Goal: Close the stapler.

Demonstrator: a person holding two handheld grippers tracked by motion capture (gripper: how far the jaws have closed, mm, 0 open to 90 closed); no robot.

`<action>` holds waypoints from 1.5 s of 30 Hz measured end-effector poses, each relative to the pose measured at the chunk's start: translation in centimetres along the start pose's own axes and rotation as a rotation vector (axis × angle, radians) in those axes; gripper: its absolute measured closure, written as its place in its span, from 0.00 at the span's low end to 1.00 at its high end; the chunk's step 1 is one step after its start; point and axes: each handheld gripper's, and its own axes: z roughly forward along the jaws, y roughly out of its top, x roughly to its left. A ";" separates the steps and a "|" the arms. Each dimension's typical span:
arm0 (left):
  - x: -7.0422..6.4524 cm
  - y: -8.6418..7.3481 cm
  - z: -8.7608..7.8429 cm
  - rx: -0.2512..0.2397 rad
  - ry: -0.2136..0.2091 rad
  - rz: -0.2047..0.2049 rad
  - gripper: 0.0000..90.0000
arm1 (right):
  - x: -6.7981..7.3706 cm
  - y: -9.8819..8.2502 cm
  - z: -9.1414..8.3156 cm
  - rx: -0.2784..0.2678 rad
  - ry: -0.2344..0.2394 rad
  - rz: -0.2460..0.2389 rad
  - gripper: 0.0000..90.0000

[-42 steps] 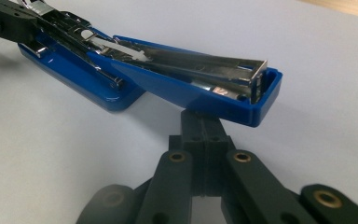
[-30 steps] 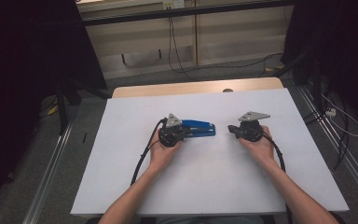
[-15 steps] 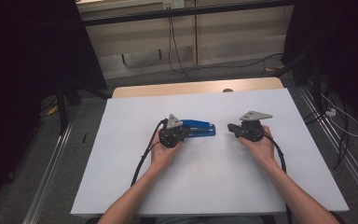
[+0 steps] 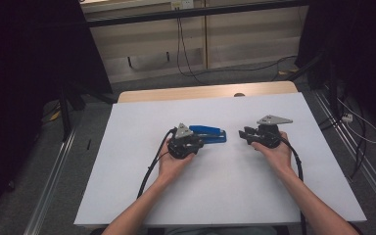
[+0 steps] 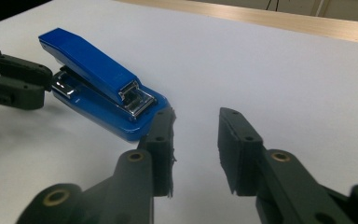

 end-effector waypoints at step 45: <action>0.7 -1.3 -7.2 -0.141 0.167 -0.049 0.04 | 2.3 -0.3 -3.9 -0.138 -0.054 0.002 0.03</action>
